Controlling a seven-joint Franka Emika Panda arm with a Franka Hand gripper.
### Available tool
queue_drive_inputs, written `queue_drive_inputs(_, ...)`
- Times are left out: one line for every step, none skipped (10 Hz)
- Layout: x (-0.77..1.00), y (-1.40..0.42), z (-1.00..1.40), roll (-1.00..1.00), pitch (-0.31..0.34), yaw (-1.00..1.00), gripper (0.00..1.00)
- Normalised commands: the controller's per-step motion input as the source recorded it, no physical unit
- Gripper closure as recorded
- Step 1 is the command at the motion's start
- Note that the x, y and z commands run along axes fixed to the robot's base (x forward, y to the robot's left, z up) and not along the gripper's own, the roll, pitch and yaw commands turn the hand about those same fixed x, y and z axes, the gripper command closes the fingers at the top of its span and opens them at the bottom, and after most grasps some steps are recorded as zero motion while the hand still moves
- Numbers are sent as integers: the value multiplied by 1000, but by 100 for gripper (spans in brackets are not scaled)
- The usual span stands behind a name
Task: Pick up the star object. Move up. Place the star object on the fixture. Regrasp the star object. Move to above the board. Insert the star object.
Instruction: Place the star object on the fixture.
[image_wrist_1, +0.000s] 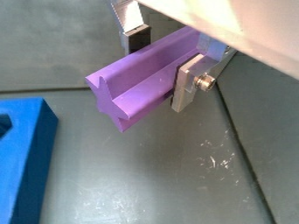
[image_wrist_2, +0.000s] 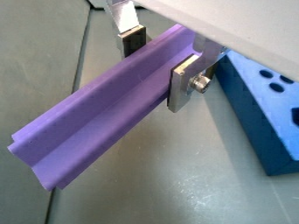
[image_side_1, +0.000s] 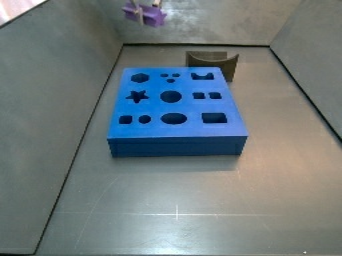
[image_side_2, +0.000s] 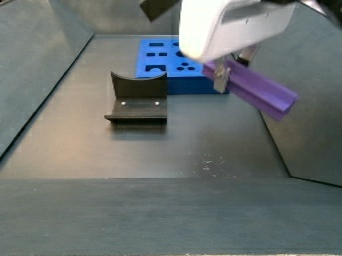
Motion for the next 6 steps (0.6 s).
queue_drive_inputs(-38, -9, 908, 144, 79, 21, 100)
queue_drive_inputs(-32, -8, 787, 148, 83, 28, 100)
queue_drive_inputs(-25, -7, 665, 133, 81, 27, 100)
queue_drive_inputs(-19, -2, 537, 116, 80, 25, 100)
queue_drive_inputs(-13, 1, 355, 96, 83, 24, 100)
queue_drive_inputs(-8, 5, 217, 98, 89, 25, 100)
